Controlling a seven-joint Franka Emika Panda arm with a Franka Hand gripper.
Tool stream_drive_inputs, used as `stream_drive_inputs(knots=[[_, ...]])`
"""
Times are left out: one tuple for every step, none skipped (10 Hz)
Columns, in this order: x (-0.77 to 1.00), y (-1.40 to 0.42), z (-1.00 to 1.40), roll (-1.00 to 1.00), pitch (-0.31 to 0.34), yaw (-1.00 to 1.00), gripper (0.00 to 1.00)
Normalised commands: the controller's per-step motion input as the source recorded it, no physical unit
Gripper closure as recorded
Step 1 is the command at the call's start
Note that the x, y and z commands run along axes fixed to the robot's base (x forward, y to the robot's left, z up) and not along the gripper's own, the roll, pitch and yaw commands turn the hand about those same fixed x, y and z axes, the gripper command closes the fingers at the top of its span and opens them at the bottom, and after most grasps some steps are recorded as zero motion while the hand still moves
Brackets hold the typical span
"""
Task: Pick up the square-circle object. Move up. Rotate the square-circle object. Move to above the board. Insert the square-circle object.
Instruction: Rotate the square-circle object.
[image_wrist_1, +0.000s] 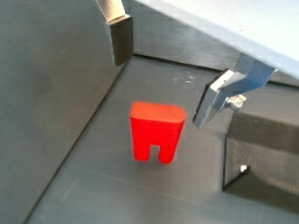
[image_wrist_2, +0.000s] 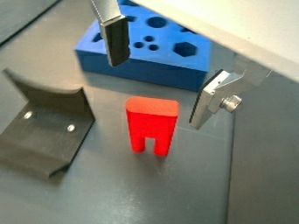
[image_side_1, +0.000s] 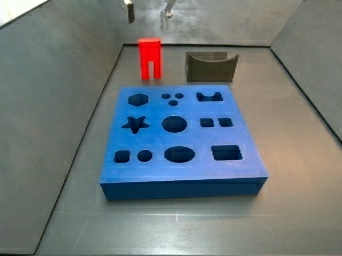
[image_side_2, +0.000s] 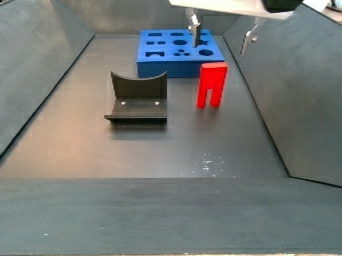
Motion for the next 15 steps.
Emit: stream_drive_inputs(knots=[[0.01,-0.01,-0.01,-0.04,0.026,1.0,0.0],[0.01,-0.01,-0.01,-0.05,0.031,1.0,0.0],[0.02,-0.01,-0.01,-0.06,0.035,1.0,0.0],[0.02,-0.01,-0.01,-0.08,0.046,0.99,0.0],[0.02,0.0,-0.01,-0.08,0.046,0.64,0.0],[0.02,0.0,-0.01,-0.08,0.046,0.41,0.0],[0.02,0.0,-0.01,-0.08,0.046,0.22,0.0],[0.0,0.0,-1.0,-0.07,0.046,0.15,0.0],[0.02,0.0,-1.0,-0.07,0.025,0.09,0.0],[0.03,0.0,-1.0,-0.07,0.004,0.07,0.0],[0.04,0.0,-1.0,-0.07,-0.018,0.05,0.0],[0.04,-0.01,-0.92,-0.07,-0.022,0.04,0.0],[0.04,-0.01,-0.67,-0.07,-0.025,0.03,0.0],[0.04,0.0,-0.57,-0.07,-0.024,0.02,0.0],[0.04,0.0,-0.38,-0.08,-0.026,0.02,0.0]])
